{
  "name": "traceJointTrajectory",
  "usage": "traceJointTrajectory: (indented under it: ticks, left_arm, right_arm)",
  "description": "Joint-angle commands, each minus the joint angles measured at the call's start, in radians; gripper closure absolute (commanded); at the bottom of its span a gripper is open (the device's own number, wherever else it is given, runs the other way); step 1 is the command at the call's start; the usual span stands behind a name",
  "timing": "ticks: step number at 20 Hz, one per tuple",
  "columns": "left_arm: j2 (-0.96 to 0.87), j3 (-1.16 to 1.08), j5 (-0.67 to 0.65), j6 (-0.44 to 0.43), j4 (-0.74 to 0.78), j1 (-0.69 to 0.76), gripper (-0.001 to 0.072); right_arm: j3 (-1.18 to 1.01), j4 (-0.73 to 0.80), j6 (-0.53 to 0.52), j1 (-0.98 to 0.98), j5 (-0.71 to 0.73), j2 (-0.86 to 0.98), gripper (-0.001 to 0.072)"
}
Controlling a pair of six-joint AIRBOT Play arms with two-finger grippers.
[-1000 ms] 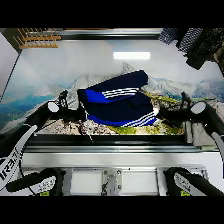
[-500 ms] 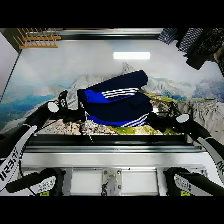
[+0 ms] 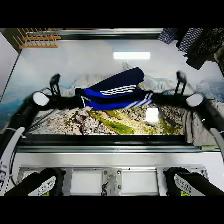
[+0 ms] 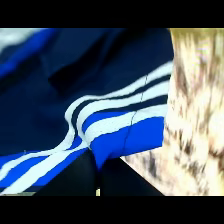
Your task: Fold the clothes and pants, and hang the long-sleeved shirts on hangers.
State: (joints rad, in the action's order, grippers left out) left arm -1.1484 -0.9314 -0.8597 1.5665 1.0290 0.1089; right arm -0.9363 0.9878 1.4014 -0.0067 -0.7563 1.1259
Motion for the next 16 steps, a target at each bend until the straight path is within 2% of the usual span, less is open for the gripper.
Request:
traceJointTrajectory:
  ticks: [1,4,7,12,14,16]
  left_arm:
    - [0.171,-0.204,-0.137,0.001,-0.004,0.007,0.0696]
    - [0.348,-0.331,-0.172,0.003,-0.004,0.047,0.0696]
    - [0.501,-0.406,-0.169,0.051,-0.004,0.113,0.0696]
    - [0.679,-0.433,-0.153,0.216,-0.001,0.249,0.0696]
    - [0.698,-0.433,-0.154,0.273,0.000,0.280,0.0696]
    - [0.680,-0.433,-0.163,0.293,0.000,0.288,0.0696]
  right_arm:
    - [-0.385,0.222,-0.011,0.001,-0.187,-0.083,0.0710]
    - [-0.645,0.240,-0.011,0.002,-0.214,-0.160,0.0710]
    - [-0.775,0.240,-0.011,0.002,-0.213,-0.255,0.0710]
    - [-0.787,0.239,-0.011,0.002,-0.208,-0.399,0.0710]
    - [-0.787,0.234,-0.011,0.002,-0.187,-0.415,0.0710]
    - [-0.787,0.202,-0.011,0.002,-0.155,-0.400,0.0710]
